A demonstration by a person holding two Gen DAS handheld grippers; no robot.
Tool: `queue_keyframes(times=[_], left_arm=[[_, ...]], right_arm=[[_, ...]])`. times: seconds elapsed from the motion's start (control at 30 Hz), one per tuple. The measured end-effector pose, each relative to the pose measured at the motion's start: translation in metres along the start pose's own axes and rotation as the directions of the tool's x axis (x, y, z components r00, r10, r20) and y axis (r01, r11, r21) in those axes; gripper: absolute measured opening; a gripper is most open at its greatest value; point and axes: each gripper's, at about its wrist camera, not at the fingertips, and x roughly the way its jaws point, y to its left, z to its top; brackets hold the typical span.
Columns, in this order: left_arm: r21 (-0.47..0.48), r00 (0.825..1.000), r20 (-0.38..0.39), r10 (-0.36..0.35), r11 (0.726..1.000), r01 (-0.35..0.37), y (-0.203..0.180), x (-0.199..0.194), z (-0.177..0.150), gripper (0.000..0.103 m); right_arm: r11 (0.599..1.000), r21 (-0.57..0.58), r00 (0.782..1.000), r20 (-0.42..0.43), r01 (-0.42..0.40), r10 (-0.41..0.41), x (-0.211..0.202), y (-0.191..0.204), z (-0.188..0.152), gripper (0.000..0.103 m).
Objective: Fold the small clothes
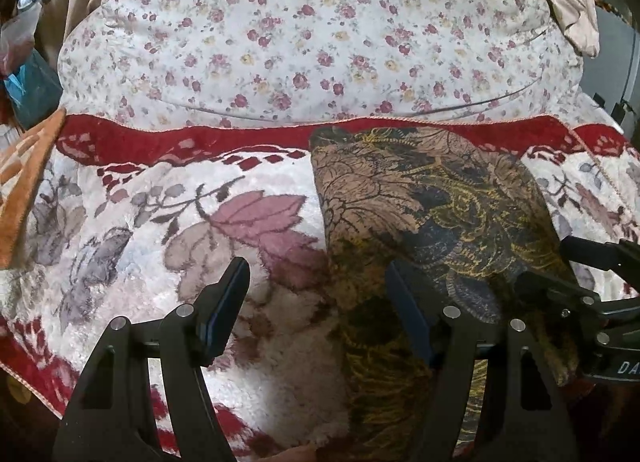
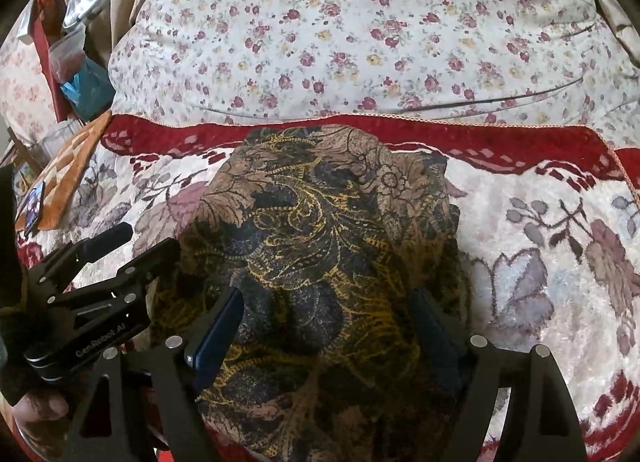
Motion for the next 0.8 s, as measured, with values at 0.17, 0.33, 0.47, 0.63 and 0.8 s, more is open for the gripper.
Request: queue_keyframes(times=[0.17,0.33,0.47,0.63,0.8], left_arm=[[0.007,1.000,0.009,0.006,1.000,-0.006,0.0002,-0.0013,-0.0003,0.071],[0.010,0.999,0.033,0.042,0.999,-0.042,0.0001,-0.0045,0.0009,0.071],[0.012,0.998,0.036,0.047,0.999,-0.047,0.0003,-0.0054,0.0015,0.071],[0.009,0.998,0.039,0.039,0.999,-0.040,0.0009,-0.0060,0.0016,0.071],[0.005,0.998,0.040,0.039,0.999,-0.039,0.0005,-0.0074,0.0020,0.071]], right_arm=[[1.000,-0.002,1.000,-0.010,-0.005,0.005,0.0036,-0.0002,0.0004,0.082],[1.000,0.001,1.000,-0.012,-0.009,0.009,0.0039,-0.0013,0.0003,0.082],[1.000,-0.002,1.000,-0.011,-0.009,0.009,0.0038,-0.0012,0.0001,0.082],[1.000,-0.006,1.000,-0.007,-0.012,0.011,0.0033,0.0029,-0.0003,0.082],[1.000,-0.009,1.000,-0.013,-0.013,0.012,0.0058,0.0039,-0.0001,0.082]])
